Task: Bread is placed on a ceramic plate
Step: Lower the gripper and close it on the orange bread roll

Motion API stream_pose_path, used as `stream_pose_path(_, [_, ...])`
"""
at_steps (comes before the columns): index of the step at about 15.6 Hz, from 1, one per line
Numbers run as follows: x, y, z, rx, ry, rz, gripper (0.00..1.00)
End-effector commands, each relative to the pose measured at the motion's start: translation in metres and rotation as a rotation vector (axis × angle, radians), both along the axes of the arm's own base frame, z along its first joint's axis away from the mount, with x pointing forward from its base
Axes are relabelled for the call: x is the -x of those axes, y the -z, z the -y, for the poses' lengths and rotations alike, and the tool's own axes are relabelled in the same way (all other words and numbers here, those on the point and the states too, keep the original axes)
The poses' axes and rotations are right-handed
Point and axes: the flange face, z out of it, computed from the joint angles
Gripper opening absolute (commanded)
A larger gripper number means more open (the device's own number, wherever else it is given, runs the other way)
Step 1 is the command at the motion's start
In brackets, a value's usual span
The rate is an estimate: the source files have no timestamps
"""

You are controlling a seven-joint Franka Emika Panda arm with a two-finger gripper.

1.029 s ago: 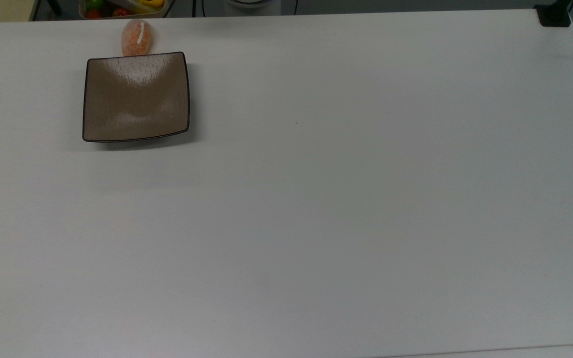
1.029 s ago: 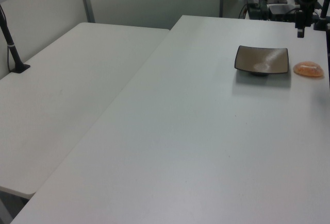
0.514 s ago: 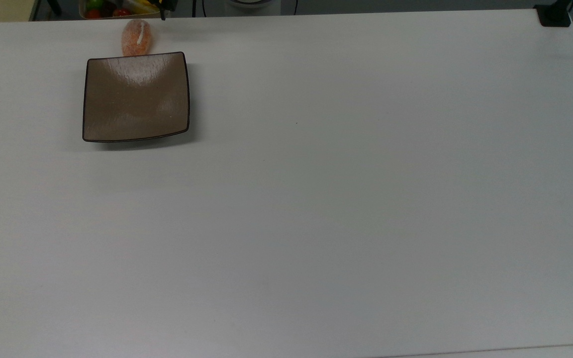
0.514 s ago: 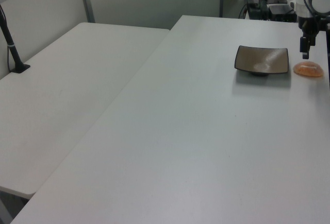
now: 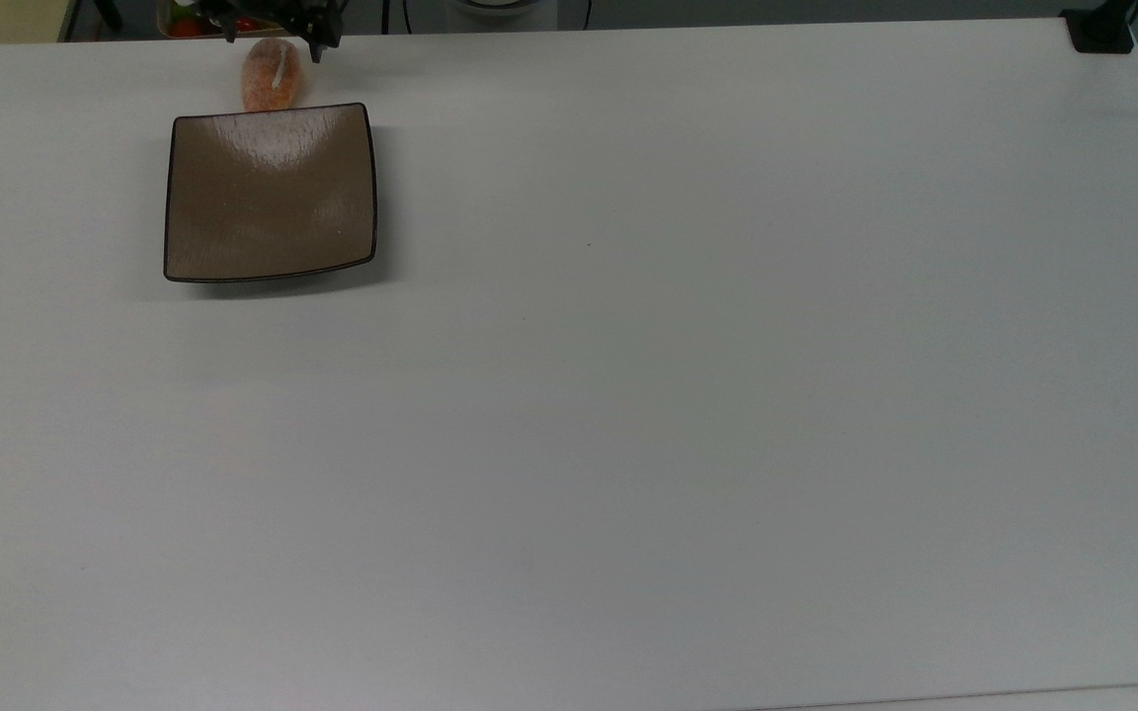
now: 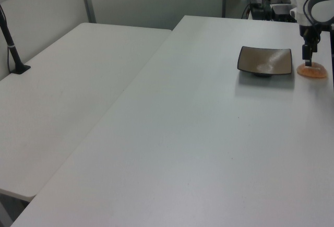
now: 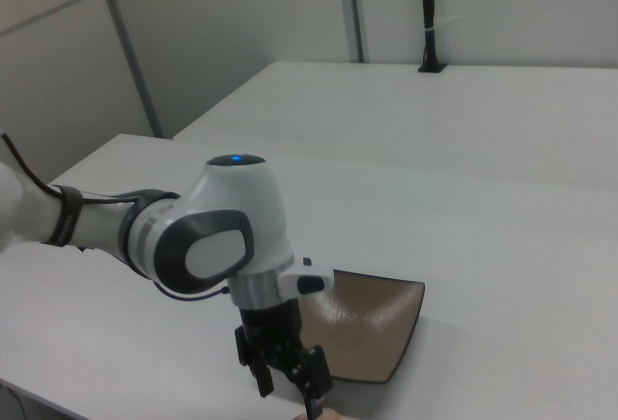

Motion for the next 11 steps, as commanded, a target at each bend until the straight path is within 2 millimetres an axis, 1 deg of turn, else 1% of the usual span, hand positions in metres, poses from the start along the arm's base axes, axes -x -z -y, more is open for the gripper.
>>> stream_pose_path(1, [0.003,0.022,0.017,0.014,-0.028,-0.025,1.0])
stream_pose_path(3, [0.003,0.031,0.02,0.008,-0.025,-0.031,1.0])
stream_pose_path(6, [0.005,0.04,0.027,0.011,-0.026,-0.051,1.0])
stream_pose_path(8, [0.006,0.043,0.028,0.008,-0.024,-0.057,1.0])
stream_pose_path(9, [0.006,0.044,0.028,0.007,-0.023,-0.055,0.97])
stream_pose_path(10, [0.006,0.044,0.03,0.007,-0.02,-0.055,0.66])
stream_pose_path(11, [0.006,0.044,0.03,0.007,-0.02,-0.053,0.47])
